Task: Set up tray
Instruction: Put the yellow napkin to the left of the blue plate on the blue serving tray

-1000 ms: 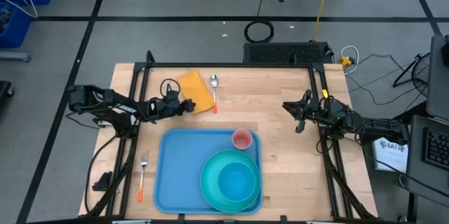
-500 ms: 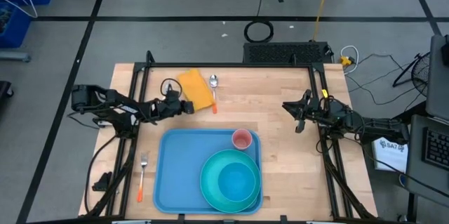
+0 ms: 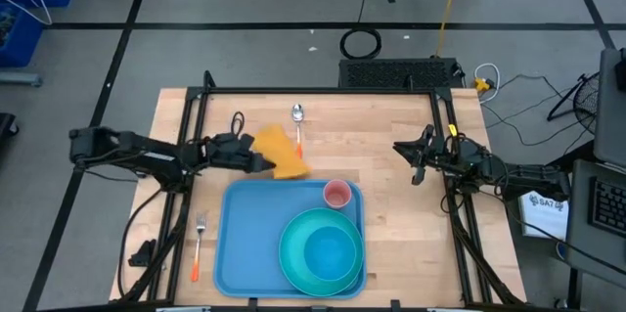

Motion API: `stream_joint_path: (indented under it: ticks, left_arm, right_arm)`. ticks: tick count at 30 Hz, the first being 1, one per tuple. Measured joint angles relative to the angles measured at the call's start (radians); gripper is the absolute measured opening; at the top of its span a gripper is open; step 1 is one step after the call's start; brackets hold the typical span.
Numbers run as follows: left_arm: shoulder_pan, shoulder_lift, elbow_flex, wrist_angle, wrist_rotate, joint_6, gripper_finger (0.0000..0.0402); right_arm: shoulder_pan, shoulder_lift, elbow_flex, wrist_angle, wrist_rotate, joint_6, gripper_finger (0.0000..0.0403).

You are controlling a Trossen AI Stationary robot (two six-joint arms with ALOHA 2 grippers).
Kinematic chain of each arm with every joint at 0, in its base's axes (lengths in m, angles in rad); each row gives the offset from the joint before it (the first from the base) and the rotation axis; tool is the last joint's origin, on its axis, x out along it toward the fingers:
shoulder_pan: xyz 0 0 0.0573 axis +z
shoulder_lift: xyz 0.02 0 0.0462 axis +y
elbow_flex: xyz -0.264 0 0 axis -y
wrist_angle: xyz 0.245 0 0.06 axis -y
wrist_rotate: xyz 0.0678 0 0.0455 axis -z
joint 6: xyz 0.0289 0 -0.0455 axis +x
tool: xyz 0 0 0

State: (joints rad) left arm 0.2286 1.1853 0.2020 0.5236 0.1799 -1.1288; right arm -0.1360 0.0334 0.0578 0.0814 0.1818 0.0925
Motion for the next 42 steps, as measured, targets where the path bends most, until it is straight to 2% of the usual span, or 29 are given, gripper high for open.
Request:
stream_joint_path:
  ticks: [3, 6, 11, 19, 23, 27, 30, 34, 40, 42]
  left_arm:
    - [-0.04, -0.093, 0.002, -0.07, 0.054, -0.027, 0.0001]
    - [-0.107, -0.165, 0.002, -0.222, 0.065, -0.078, 0.0001]
    - [-0.279, -0.246, 0.002, -0.419, -0.015, -0.207, 0.0001]
    - [-0.639, -0.276, 0.002, -0.485, -0.241, -0.516, 0.0]
    - [-0.843, -0.263, 0.003, -0.486, -0.399, -0.691, 0.0]
    - [-1.028, -0.219, 0.013, -0.5, -0.557, -0.868, 0.0]
    - [-1.111, -0.144, 0.067, -0.513, -0.621, -0.924, 0.0]
    - [-1.133, -0.005, 0.178, -0.555, -0.589, -0.922, 0.0]
    - [-1.148, 0.183, 0.267, -0.563, -0.394, -0.998, 0.0]
    - [-1.165, 0.22, 0.273, -0.559, -0.366, -1.049, 0.0]
  right_arm:
    - [0.0, 0.0, 0.0, -0.003, 0.0, 0.0, 0.0045]
    - [0.0, 0.0, 0.0, -0.003, 0.0, 0.0, 0.0045]
    - [0.0, 0.0, 0.0, -0.003, 0.0, 0.0, 0.0045]
    - [0.0, 0.0, 0.0, -0.003, 0.0, 0.0, 0.0045]
    - [0.0, 0.0, 0.0, -0.003, 0.0, 0.0, 0.0045]
    - [0.0, 0.0, 0.0, -0.003, 0.0, 0.0, 0.0045]
    - [0.0, 0.0, 0.0, -0.003, 0.0, 0.0, 0.0045]
    - [0.0, 0.0, 0.0, -0.003, 0.0, 0.0, 0.0045]
    - [0.0, 0.0, 0.0, -0.003, 0.0, 0.0, 0.0045]
    - [0.0, 0.0, 0.0, -0.003, 0.0, 0.0, 0.0045]
